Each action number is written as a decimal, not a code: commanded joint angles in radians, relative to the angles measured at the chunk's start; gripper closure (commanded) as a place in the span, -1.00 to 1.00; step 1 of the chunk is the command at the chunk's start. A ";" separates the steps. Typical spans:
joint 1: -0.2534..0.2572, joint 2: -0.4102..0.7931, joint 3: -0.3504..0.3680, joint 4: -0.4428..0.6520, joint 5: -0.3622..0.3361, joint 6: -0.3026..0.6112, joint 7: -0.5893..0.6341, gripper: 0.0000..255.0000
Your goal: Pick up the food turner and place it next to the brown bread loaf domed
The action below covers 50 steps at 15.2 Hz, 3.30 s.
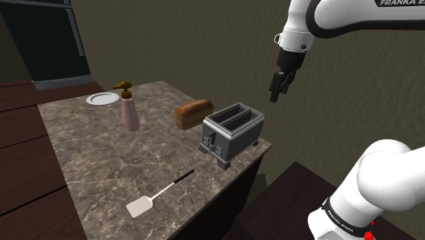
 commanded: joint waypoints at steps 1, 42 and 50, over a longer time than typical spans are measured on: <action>0.022 0.065 0.004 0.007 -0.001 0.059 -0.044 -1.00; 0.383 1.244 0.228 0.528 -0.255 0.642 -0.707 -1.00; 0.394 1.313 0.207 0.527 -0.283 0.711 -0.690 -1.00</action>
